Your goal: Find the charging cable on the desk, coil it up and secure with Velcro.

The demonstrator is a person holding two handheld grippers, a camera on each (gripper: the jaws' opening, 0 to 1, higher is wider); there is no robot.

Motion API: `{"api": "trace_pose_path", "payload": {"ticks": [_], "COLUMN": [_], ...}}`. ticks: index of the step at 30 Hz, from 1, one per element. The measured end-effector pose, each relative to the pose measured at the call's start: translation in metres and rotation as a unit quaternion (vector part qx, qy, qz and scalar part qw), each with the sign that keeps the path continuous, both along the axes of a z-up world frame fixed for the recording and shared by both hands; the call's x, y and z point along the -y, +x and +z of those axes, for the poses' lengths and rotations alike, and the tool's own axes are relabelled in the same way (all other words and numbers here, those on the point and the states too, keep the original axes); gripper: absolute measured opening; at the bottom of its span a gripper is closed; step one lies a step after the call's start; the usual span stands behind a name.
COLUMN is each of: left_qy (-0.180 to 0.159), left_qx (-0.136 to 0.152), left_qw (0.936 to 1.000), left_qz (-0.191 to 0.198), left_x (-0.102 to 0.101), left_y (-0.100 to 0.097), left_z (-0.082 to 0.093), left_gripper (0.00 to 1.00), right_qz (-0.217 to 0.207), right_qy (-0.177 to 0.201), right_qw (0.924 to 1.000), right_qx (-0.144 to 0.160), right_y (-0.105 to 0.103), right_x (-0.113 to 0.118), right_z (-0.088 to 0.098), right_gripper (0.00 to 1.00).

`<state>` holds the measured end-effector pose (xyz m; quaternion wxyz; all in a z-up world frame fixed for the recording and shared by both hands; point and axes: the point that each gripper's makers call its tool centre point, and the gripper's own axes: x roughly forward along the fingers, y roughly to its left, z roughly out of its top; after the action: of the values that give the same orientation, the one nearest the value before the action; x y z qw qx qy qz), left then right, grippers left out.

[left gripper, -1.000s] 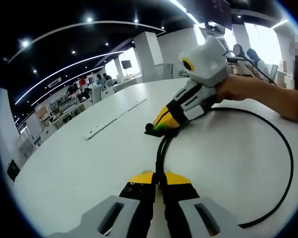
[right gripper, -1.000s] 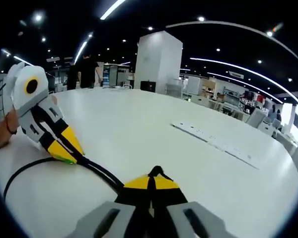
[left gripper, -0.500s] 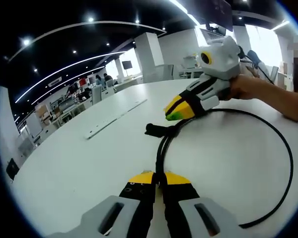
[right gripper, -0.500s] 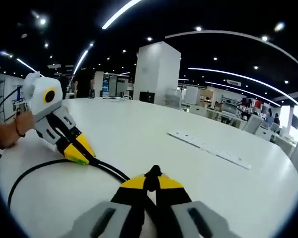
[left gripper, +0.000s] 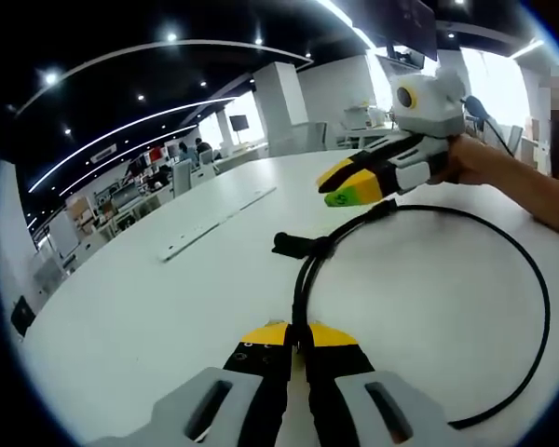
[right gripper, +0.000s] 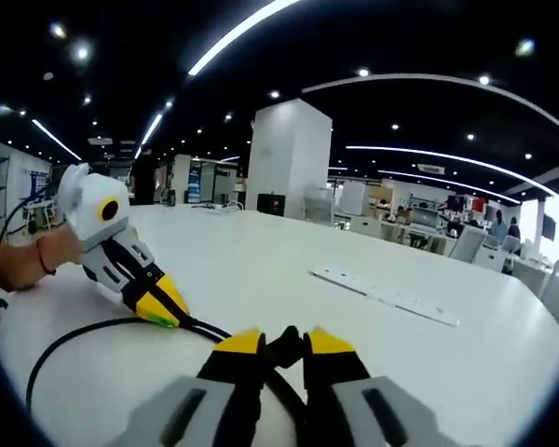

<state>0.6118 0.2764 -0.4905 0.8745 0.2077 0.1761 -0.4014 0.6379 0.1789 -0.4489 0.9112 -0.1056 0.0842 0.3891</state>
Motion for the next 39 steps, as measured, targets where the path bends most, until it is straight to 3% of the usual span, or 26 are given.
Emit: {"api": "trace_pose_path", "payload": {"ticks": [16, 30, 39], "left_qy": [-0.002, -0.007, -0.020], "left_qx": [0.002, 0.003, 0.023], "left_qw": [1.0000, 1.0000, 0.9995], "left_qz": [-0.001, 0.001, 0.005], "left_x": [0.001, 0.000, -0.002], "left_y": [0.000, 0.003, 0.005], "left_z": [0.000, 0.000, 0.013], "left_gripper": [0.07, 0.10, 0.14], "right_qz": [-0.015, -0.021, -0.019], "right_qy": [0.023, 0.034, 0.033], "right_qw": [0.9995, 0.9990, 0.9990], "right_qx": [0.014, 0.020, 0.022], "right_y": [-0.014, -0.011, -0.011], "right_x": [0.013, 0.015, 0.013], "right_z": [0.009, 0.014, 0.017], "right_gripper": [0.21, 0.22, 0.22]}}
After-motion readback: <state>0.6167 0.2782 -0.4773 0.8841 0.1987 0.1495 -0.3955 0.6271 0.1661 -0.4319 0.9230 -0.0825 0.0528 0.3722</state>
